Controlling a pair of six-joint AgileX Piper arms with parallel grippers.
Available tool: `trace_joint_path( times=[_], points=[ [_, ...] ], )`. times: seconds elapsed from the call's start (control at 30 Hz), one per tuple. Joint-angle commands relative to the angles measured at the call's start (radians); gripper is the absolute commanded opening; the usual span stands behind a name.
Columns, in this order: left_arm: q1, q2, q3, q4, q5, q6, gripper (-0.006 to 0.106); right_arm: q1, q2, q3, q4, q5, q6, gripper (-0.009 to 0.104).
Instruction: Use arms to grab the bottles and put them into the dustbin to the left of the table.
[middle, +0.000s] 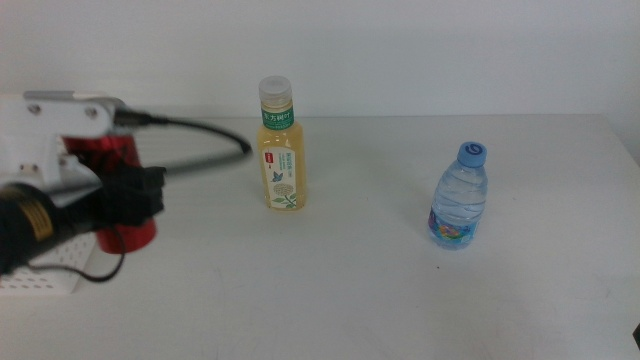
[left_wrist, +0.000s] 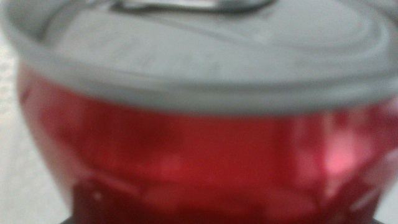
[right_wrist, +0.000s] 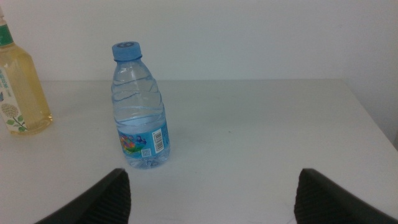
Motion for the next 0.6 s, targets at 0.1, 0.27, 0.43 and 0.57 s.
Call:
trace_joint_path(
  times=[0.1, 0.27, 0.43, 0.57],
  points=[
    [-0.002, -0.025, -0.171, -0.294, 0.151, 0.341, -0.005, -0.006, -0.027, -0.008, -0.006, -0.077, -0.014, 0.072],
    [0.034, -0.015, -0.281, -0.546, 0.317, 0.648, -0.005, -0.006, -0.027, -0.008, -0.006, -0.077, -0.014, 0.072],
    [0.199, 0.066, -0.424, -0.577, 0.535, 0.692, -0.005, -0.006, -0.027, -0.008, -0.006, -0.077, -0.014, 0.072],
    [0.332, 0.148, -0.568, -0.626, 0.681, 0.703, -0.005, -0.006, -0.027, -0.008, -0.006, -0.077, -0.014, 0.072]
  ],
)
